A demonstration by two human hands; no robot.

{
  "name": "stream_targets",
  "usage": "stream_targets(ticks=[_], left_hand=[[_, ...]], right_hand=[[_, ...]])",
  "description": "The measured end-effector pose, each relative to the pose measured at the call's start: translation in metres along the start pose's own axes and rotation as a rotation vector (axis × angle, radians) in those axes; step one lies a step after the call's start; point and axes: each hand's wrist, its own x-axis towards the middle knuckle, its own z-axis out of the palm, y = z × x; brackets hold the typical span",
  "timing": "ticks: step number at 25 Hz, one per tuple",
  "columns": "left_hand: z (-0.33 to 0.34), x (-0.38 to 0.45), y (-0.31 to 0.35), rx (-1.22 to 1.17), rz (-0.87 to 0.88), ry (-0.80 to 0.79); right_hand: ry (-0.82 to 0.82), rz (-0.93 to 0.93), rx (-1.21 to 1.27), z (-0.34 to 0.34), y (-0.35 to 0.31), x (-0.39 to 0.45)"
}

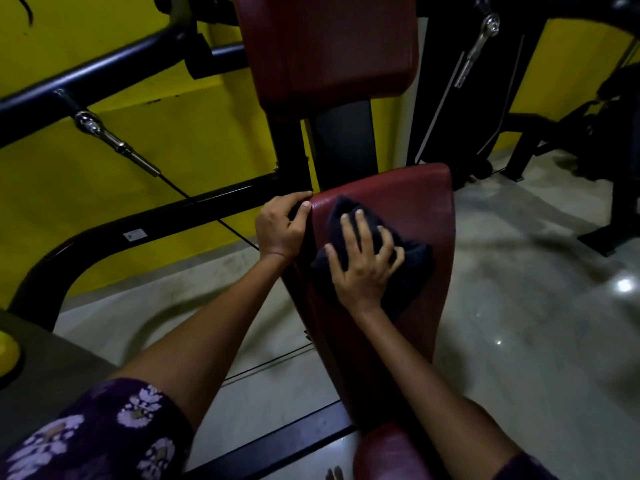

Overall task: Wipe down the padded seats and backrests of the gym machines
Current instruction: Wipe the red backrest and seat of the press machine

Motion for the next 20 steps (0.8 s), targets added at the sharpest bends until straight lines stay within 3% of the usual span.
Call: stream_targets(ticks=[2,3,4,5,7,8,10,12,15,17,18,20], left_hand=[[-0.005,0.001,-0.005,-0.041,0.026,-0.056],[-0.009,0.002,-0.007,-0.070,0.059,-0.117],[-0.012,0.004,-0.010,-0.093,0.082,-0.178],[-0.015,0.006,-0.013,-0.100,0.097,-0.216],[-0.014,0.005,-0.016,-0.029,0.157,-0.184],[-0.011,0.002,-0.018,0.031,0.193,-0.146],[-0.008,0.002,-0.021,0.101,0.244,-0.095],[-0.008,0.002,-0.024,0.117,0.274,-0.069],[-0.008,0.001,-0.023,0.155,0.294,-0.050],[-0.008,-0.003,-0.018,0.204,0.290,-0.040],[-0.008,-0.005,-0.016,0.232,0.286,-0.035],[-0.010,-0.005,-0.012,0.278,0.282,-0.042]], right_hand=[[-0.018,-0.292,-0.063,-0.004,0.036,-0.012],[-0.010,-0.305,-0.094,-0.004,0.054,-0.011],[0.014,-0.182,-0.095,-0.003,0.064,-0.007],[0.067,0.056,-0.067,-0.001,0.066,-0.002],[0.185,0.472,0.008,0.003,0.039,0.005],[0.204,0.514,0.030,0.005,0.020,0.002],[0.163,0.317,0.034,0.011,-0.015,-0.018],[0.089,-0.019,0.025,0.014,-0.025,-0.045],[0.044,-0.564,-0.070,0.011,0.023,-0.041],[0.038,-0.673,-0.146,0.006,0.069,-0.023],[0.043,-0.544,-0.155,0.005,0.088,-0.014],[0.117,0.032,-0.074,0.004,0.102,0.003]])
